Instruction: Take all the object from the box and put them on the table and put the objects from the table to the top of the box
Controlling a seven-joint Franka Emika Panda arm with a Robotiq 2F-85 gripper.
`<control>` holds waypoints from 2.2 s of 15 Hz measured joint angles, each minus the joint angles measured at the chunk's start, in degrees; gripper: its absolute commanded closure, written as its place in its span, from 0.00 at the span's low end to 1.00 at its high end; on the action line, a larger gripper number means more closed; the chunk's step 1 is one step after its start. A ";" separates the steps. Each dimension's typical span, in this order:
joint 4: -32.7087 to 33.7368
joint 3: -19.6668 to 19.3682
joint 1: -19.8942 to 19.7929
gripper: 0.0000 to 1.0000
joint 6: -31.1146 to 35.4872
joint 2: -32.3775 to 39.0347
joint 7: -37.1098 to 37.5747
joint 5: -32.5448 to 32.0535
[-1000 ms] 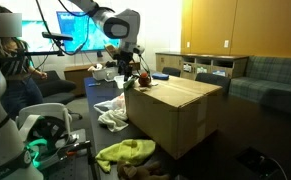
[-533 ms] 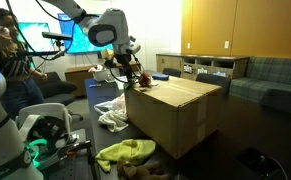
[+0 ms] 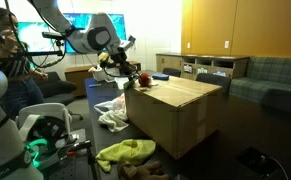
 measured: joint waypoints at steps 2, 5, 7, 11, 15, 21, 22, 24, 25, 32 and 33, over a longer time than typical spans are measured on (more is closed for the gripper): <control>0.52 1.37 -2.26 0.00 0.00 0.00 6.13 -7.15; 1.67 2.28 -4.69 0.00 -0.02 0.09 11.83 -14.64; 2.95 2.44 -5.83 0.00 -0.04 0.68 13.89 -18.28; 6.76 2.43 -6.77 0.00 -0.06 4.06 14.32 -21.92; 10.93 2.29 -6.79 0.00 -0.12 8.74 13.06 -22.32; 15.88 2.16 -6.80 0.00 -2.85 14.56 8.62 -21.80; 16.57 2.16 -6.80 0.00 -3.86 15.29 7.77 -21.60; 17.80 2.16 -6.81 0.00 -5.80 16.57 6.33 -21.17; 18.36 2.17 -6.81 0.00 -6.67 17.15 5.61 -20.81; 20.13 -6.26 0.79 0.53 -8.48 18.01 -1.07 -14.42; 20.25 -6.94 1.39 0.62 -8.58 18.01 -1.28 -14.22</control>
